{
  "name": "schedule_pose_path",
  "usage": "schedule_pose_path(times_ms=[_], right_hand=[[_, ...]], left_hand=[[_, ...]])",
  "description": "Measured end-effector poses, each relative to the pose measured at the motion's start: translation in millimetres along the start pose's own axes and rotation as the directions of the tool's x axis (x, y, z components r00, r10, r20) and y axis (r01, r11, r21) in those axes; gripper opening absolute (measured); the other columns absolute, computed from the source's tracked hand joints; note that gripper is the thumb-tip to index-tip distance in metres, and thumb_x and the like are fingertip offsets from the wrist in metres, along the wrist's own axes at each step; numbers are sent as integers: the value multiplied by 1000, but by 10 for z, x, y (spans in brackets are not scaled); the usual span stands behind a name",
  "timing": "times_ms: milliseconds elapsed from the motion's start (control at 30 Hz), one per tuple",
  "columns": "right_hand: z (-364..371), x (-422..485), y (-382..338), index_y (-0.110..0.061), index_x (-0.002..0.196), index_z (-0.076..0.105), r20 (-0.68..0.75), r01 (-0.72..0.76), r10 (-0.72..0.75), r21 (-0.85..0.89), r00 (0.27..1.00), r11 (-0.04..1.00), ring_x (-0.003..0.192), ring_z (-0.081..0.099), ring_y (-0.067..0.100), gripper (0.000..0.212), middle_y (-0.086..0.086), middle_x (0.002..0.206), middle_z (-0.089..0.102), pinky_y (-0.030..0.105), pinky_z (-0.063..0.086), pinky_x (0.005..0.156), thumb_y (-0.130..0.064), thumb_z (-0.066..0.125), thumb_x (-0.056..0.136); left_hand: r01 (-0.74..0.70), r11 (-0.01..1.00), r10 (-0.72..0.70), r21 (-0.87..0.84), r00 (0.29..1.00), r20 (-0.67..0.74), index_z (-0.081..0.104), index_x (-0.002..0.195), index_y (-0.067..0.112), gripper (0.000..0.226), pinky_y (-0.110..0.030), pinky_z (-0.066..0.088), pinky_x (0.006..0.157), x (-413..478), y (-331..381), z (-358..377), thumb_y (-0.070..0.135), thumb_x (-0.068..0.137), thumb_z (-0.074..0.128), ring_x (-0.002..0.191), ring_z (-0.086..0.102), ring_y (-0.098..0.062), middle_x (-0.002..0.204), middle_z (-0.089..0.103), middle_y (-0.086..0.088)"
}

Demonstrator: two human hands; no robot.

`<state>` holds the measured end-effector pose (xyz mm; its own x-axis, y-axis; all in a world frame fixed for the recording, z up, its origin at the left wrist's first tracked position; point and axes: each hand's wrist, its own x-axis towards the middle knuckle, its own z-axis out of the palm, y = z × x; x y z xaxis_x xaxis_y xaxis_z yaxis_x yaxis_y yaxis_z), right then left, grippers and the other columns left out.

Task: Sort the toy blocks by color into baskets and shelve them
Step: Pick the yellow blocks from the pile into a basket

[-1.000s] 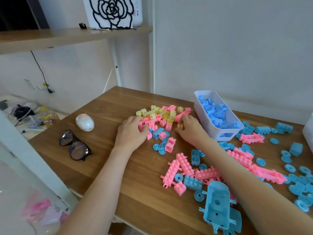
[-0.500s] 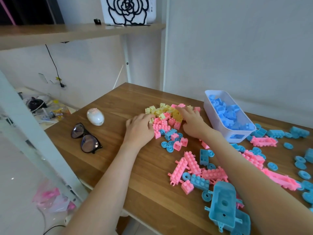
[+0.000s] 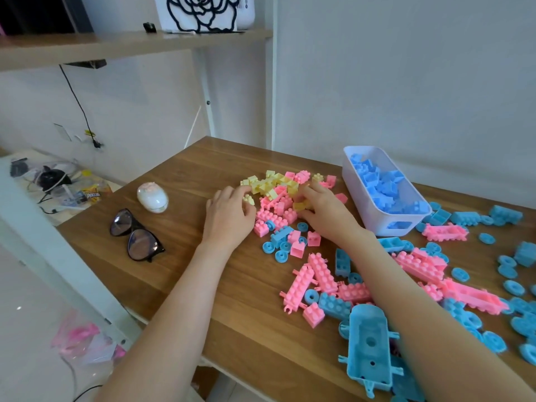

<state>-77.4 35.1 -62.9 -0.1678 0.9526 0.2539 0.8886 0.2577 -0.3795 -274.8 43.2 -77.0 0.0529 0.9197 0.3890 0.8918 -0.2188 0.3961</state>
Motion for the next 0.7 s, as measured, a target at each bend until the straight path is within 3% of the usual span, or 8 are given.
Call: schedule_pose_path(times_ms=[100, 200, 267, 367, 500, 600, 700], right_hand=[[-22, -22, -9, -25, 113, 52, 3, -54, 54, 86, 999, 995, 100, 52, 9, 22, -5, 122, 54, 22, 48, 82, -20, 55, 93], [-75, -59, -14, -28, 108, 46, -27, -154, 171, 307, 985, 939, 82, 57, 4, 16, -5, 106, 61, 14, 43, 66, -22, 52, 95], [-113, -76, -18, -27, 107, 45, -64, -181, 227, 409, 972, 894, 80, 56, 2, 14, -8, 100, 59, 13, 41, 63, -24, 51, 95], [-138, -87, -18, -27, 107, 44, -86, -181, 242, 440, 967, 880, 79, 53, -1, 13, -13, 100, 53, 10, 39, 62, -26, 51, 96], [-124, -81, -7, -26, 112, 43, -110, -184, 261, 458, 959, 870, 78, 50, -2, 17, -14, 102, 51, 8, 38, 64, -29, 49, 97], [-119, -89, -24, -24, 117, 44, -166, -177, 290, 488, 943, 855, 76, 50, -5, 20, -16, 98, 52, 6, 39, 60, -28, 47, 97], [-120, -106, -71, -23, 119, 43, -197, -170, 305, 505, 931, 846, 69, 51, -13, 22, -24, 83, 48, -4, 37, 54, -28, 46, 98]], left_hand=[[-17, 999, 18, 34, 999, -45, 52, 131, 23, 35, -33, 32, 104, -10, -2, -3, 28, 97, 44, 121, 41, -17, 128, 50, -3], [-22, 999, 27, 49, 995, -96, 53, 128, 24, 30, -35, 27, 105, -4, -15, 13, 24, 99, 45, 124, 38, -18, 131, 48, 0], [-13, 1000, 15, 27, 997, -70, 53, 127, 26, 29, -35, 25, 106, 6, -14, 17, 22, 99, 45, 127, 36, -18, 135, 47, 2], [-13, 1000, 13, 11, 1000, -22, 52, 127, 25, 29, -34, 23, 107, 21, 10, 13, 27, 99, 46, 129, 36, -17, 137, 49, 3], [-63, 991, 47, -122, 990, -136, 51, 124, 17, 29, -31, 22, 105, -13, 85, 18, 30, 98, 46, 125, 42, -17, 131, 54, -1], [-187, 967, 160, -175, 975, -157, 46, 127, 16, 30, -26, 18, 103, -34, 96, 58, 28, 99, 43, 127, 39, -16, 136, 50, -3], [-301, 949, 297, -96, 953, -53, 42, 128, 17, 31, -36, 19, 108, -8, 63, 85, 31, 101, 37, 131, 36, -17, 139, 46, -3]])
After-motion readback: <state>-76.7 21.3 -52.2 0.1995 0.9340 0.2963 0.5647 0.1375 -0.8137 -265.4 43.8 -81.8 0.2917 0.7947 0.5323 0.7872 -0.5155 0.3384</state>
